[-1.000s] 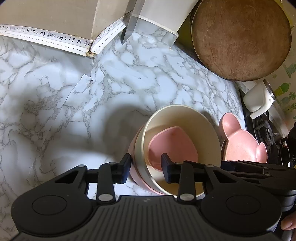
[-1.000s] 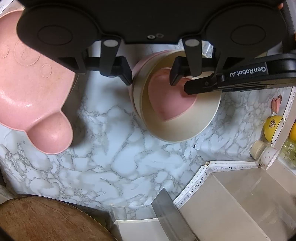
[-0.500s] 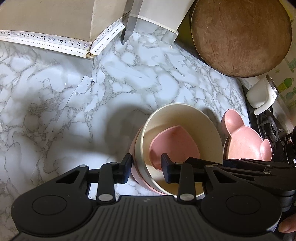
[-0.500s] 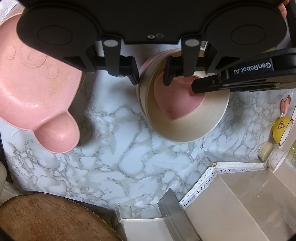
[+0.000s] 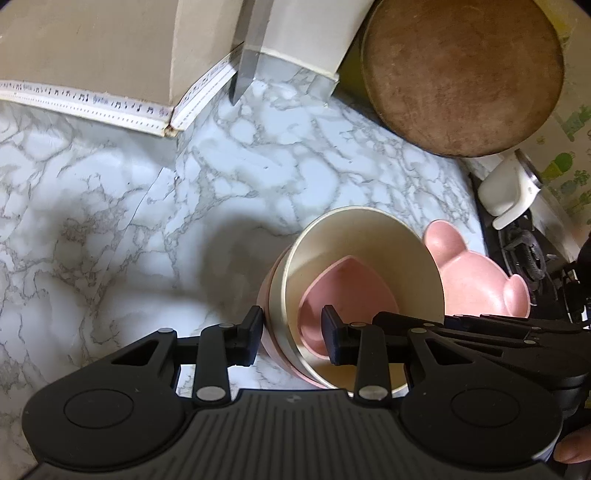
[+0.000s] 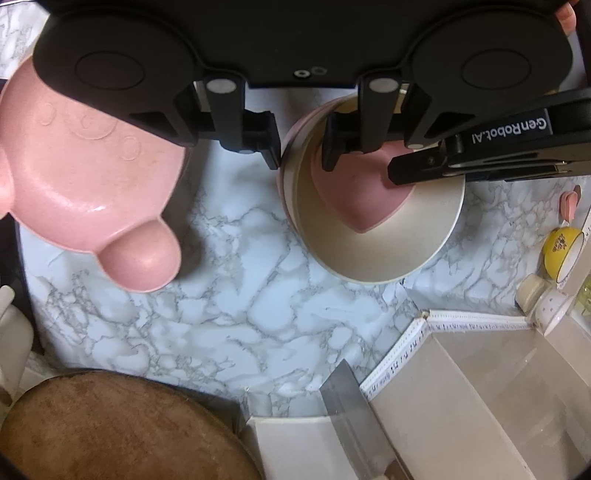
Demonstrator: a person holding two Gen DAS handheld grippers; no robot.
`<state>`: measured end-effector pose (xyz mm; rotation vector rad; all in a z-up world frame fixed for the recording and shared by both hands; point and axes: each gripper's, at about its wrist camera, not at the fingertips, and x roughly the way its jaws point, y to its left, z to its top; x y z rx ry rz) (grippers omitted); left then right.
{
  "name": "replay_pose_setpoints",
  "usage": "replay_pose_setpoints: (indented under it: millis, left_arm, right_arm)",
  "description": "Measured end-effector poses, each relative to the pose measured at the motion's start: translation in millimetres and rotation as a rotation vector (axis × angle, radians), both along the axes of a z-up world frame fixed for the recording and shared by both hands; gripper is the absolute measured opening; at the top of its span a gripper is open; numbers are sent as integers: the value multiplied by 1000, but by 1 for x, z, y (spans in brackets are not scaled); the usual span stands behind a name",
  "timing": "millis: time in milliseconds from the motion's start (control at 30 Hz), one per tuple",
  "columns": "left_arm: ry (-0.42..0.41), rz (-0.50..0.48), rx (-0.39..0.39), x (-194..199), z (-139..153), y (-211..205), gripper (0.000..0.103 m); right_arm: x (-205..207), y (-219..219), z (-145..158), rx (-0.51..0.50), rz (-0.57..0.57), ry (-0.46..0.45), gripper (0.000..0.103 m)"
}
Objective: Organize plates and bowls
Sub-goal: 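Lift the stacked bowls with both tools and carry them over the bear-shaped plate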
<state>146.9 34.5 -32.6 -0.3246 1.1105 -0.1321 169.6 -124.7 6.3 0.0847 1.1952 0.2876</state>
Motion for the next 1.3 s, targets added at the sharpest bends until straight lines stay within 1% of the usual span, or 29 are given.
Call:
replay_pose_setpoints:
  millis: [300,533,800,900,1067,1300]
  left_arm:
    - [-56,-68,4,-7,30,-28,33]
    - [-88,-127,12,-5,47,-57,33]
    - [-103,-211,11,4,57,-104,33]
    - [-101,-245,10,10,56,-126,33]
    - [-68,-293,7,17,45,-158,33]
    - [-19,-332,11,28,26,-190,33]
  right_arm:
    - [-13,-25,34,-36,-65,-66,22]
    - [-21,-52,46,-49,-111,-82,21]
    - [-26,-99,57,-65,-186,-90,21]
    - [-27,-119,56,-72,-215,-82,21]
    - [-27,-146,48,-80,-254,-54,21]
    - [-26,-170,32,-83,-287,-6,21]
